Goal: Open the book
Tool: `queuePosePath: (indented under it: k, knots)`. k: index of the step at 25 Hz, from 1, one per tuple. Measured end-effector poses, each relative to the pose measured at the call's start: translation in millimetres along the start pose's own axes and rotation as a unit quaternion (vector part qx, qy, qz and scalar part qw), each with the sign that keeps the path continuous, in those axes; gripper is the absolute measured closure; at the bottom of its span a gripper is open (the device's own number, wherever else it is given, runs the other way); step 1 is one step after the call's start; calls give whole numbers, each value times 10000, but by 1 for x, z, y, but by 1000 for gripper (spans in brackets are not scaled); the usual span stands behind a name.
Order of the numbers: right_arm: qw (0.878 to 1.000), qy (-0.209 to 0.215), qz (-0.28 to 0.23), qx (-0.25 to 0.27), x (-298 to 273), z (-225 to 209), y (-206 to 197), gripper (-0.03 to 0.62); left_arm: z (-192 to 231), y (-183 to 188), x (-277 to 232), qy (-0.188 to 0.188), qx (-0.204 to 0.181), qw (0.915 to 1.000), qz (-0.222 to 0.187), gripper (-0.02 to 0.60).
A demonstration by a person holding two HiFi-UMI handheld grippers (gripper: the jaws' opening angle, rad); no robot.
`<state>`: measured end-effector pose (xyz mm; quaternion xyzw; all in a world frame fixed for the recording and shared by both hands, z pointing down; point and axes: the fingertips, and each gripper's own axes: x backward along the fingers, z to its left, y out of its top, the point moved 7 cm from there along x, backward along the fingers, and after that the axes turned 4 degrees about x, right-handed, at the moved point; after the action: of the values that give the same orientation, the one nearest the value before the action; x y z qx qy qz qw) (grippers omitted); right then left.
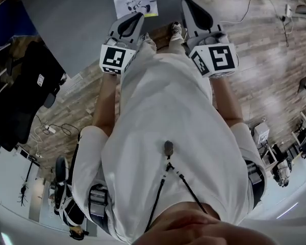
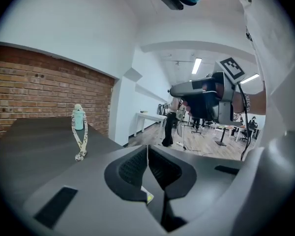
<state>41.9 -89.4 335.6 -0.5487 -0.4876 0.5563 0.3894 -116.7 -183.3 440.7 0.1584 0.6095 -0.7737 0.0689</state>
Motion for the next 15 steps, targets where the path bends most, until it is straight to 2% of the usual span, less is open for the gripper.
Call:
queuePosePath:
  k: [8, 15]
  knots:
    - [9995, -320, 32, -69, 5, -1, -10, 557, 7, -37, -27, -408, -176, 9972, 603, 554]
    - [9986, -507, 82, -116, 7, -2, -15, 557, 12, -62, -50, -683, -523, 9896, 1152, 554]
